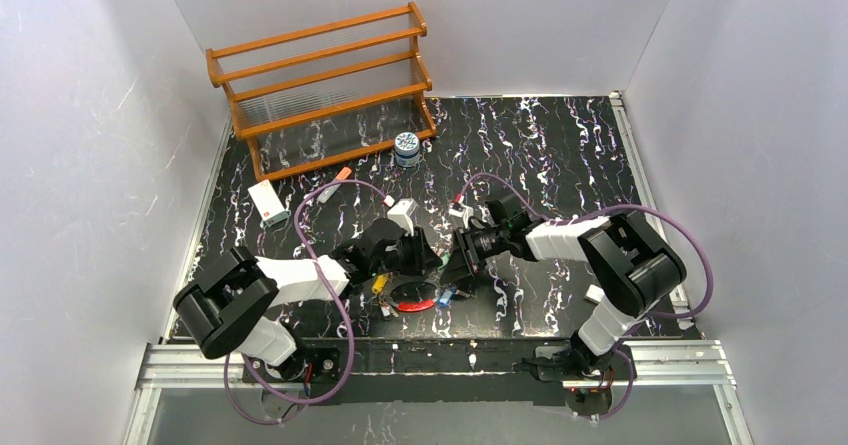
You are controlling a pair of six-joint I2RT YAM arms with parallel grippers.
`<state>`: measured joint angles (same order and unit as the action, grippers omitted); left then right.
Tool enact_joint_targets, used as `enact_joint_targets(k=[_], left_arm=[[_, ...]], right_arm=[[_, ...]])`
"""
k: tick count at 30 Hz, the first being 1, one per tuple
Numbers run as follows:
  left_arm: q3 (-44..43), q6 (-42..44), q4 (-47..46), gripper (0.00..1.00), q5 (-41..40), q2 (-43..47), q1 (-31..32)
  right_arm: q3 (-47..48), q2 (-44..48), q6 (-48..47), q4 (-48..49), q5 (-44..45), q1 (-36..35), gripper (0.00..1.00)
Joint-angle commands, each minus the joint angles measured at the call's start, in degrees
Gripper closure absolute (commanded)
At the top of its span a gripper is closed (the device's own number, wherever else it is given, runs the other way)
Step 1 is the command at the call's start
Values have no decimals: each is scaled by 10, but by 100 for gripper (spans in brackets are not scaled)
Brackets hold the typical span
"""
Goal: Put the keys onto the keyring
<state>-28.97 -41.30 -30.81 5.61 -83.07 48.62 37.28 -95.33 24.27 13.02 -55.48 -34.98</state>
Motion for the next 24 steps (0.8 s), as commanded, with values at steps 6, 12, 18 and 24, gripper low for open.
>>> enact_joint_targets(k=[6,12,18,24], left_arm=[[17,-10,7,81,24,16,9],[4,-6,6,75,29,-9,25],[-5,51,14,75,42,4,30],[-18,189,89,70,23,71,30]], right_arm=[[17,24,18,-20,73,16,77],[16,15,16,-48,95,24,77],[19,20,-15,-80,103,25,76],[26,46,-45,-108,131,25,68]])
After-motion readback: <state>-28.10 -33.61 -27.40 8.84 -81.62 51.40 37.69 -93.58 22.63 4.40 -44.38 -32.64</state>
